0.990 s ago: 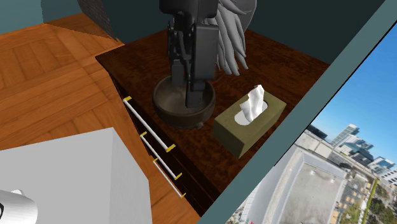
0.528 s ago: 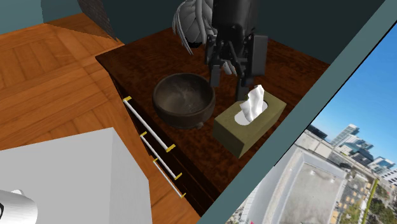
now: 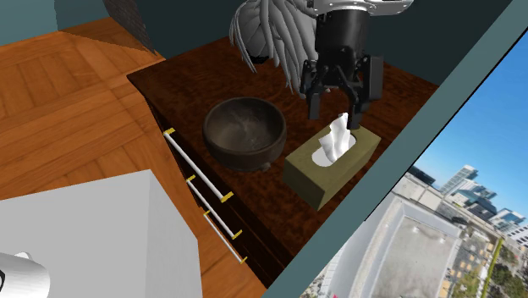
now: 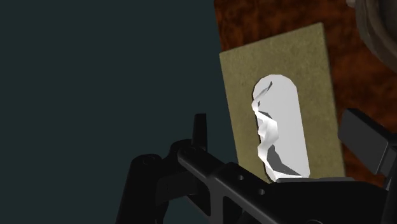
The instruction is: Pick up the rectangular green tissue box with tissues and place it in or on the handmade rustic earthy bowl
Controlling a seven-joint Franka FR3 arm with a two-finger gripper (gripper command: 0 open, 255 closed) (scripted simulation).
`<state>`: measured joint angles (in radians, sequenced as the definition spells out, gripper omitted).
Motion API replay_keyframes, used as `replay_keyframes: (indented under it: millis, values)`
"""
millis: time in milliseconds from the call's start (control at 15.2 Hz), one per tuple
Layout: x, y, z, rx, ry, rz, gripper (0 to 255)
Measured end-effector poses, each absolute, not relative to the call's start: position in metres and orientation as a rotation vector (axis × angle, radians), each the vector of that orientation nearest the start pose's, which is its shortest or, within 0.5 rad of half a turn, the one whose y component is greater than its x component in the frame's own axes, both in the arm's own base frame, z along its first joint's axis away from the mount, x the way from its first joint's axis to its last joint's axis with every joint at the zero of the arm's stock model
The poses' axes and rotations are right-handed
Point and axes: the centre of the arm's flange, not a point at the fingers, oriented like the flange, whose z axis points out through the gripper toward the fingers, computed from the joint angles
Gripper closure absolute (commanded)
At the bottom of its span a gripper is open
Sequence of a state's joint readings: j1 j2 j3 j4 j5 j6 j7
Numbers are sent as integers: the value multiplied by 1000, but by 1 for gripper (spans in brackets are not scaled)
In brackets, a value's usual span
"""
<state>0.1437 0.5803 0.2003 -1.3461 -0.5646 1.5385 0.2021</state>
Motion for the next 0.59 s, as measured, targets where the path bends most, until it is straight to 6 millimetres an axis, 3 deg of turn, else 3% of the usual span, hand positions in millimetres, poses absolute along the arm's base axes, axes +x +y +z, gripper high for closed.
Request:
replay_keyframes:
  millis: [594]
  values:
    - [661, 129, 351, 2576, 289, -312, 0]
